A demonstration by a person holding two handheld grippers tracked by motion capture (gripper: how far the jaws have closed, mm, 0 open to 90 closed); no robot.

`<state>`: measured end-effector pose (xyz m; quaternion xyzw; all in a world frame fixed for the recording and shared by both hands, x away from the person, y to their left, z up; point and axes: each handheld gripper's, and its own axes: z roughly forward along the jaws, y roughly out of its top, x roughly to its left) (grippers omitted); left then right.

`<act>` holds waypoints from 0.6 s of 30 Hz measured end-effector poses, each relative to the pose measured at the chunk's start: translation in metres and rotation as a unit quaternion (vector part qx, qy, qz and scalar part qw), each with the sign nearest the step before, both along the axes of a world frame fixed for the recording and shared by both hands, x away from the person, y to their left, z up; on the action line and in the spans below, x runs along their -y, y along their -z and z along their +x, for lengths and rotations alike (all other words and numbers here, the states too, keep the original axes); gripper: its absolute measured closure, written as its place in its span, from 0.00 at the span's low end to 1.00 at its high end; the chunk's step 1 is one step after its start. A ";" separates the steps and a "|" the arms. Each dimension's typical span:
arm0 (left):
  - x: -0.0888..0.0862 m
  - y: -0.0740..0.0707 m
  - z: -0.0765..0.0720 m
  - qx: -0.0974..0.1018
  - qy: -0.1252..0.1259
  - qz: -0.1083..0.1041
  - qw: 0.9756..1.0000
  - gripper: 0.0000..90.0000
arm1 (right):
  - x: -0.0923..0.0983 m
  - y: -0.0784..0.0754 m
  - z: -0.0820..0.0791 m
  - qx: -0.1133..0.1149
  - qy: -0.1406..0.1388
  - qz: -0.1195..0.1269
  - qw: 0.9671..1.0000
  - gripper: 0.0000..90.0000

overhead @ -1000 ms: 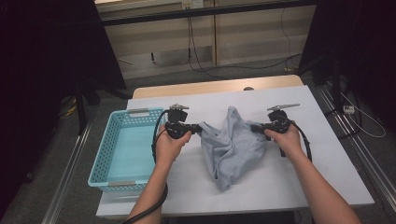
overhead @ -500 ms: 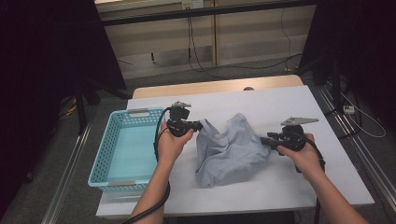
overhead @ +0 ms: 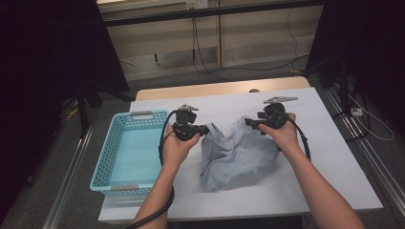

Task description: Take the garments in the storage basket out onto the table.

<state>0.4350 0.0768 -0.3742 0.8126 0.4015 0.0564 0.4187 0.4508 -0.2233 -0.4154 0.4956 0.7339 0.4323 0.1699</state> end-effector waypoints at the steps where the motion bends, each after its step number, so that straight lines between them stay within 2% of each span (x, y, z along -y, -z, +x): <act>1: 0.000 0.000 0.000 0.000 -0.001 -0.001 1.000 0.96 | -0.004 0.000 0.005 -0.008 0.004 0.002 1.000 0.36; 2: 0.000 0.001 0.000 0.001 0.001 0.002 1.000 0.96 | -0.007 0.001 0.009 -0.012 0.006 0.008 1.000 0.37; 5: 0.000 0.000 -0.001 -0.001 0.004 0.002 1.000 0.96 | -0.015 0.004 0.019 -0.027 0.002 0.003 1.000 0.37; 8: -0.001 -0.001 0.000 0.000 0.007 0.003 1.000 0.96 | -0.015 0.011 0.023 -0.054 0.002 -0.003 0.999 0.52; 9: -0.001 -0.002 0.000 0.001 0.005 0.000 1.000 0.96 | -0.014 0.013 0.023 -0.065 -0.006 0.002 0.998 0.71; 10: -0.002 -0.003 0.000 0.002 0.005 -0.001 1.000 0.96 | -0.013 0.014 0.022 -0.074 -0.025 0.008 0.997 0.85; 11: -0.003 -0.004 0.000 0.003 0.006 -0.001 1.000 0.96 | -0.011 0.015 0.021 -0.076 -0.028 0.016 0.997 0.88; 12: -0.003 -0.005 0.000 0.002 0.005 -0.002 1.000 0.96 | -0.009 0.014 0.019 -0.074 -0.035 0.023 0.996 0.94; 13: -0.004 -0.006 0.001 0.003 0.005 -0.002 1.000 0.96 | -0.007 0.012 0.017 -0.073 -0.040 0.026 0.996 0.95; 14: -0.005 -0.007 0.002 0.004 0.009 0.003 1.000 0.96 | -0.005 0.009 0.014 -0.062 -0.042 0.028 0.997 0.96; 16: -0.006 -0.011 0.003 0.005 0.009 0.002 1.000 0.96 | 0.000 0.000 0.008 -0.046 -0.043 0.031 0.998 0.96; 18: -0.007 -0.015 0.004 0.009 0.004 -0.004 1.000 0.96 | 0.008 -0.010 0.001 -0.019 -0.038 0.037 0.998 0.96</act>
